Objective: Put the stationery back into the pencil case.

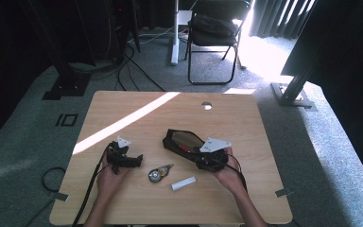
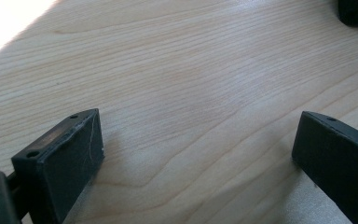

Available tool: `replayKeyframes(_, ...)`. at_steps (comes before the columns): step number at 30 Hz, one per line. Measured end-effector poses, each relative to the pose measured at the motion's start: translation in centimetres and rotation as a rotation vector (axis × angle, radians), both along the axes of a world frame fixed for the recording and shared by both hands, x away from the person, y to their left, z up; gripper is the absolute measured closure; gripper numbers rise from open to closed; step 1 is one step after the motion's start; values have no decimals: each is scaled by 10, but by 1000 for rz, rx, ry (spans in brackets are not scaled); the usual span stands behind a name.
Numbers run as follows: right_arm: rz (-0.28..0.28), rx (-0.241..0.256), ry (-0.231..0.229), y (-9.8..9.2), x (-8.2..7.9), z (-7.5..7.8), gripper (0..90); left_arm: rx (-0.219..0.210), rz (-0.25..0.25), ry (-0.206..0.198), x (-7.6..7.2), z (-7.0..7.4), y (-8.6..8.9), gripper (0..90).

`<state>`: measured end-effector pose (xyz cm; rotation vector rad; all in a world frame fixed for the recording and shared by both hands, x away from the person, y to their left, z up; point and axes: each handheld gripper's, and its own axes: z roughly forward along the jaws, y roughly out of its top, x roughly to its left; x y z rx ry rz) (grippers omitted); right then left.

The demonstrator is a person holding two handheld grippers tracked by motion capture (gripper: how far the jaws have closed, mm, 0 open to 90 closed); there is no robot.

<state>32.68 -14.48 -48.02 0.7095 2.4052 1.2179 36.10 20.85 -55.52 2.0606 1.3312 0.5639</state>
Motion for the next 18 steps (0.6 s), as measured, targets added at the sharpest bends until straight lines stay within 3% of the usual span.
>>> replayKeyframes(18, 27, -5, 25, 3, -8, -11, 603, 0, 0, 0, 0, 0, 0, 23)
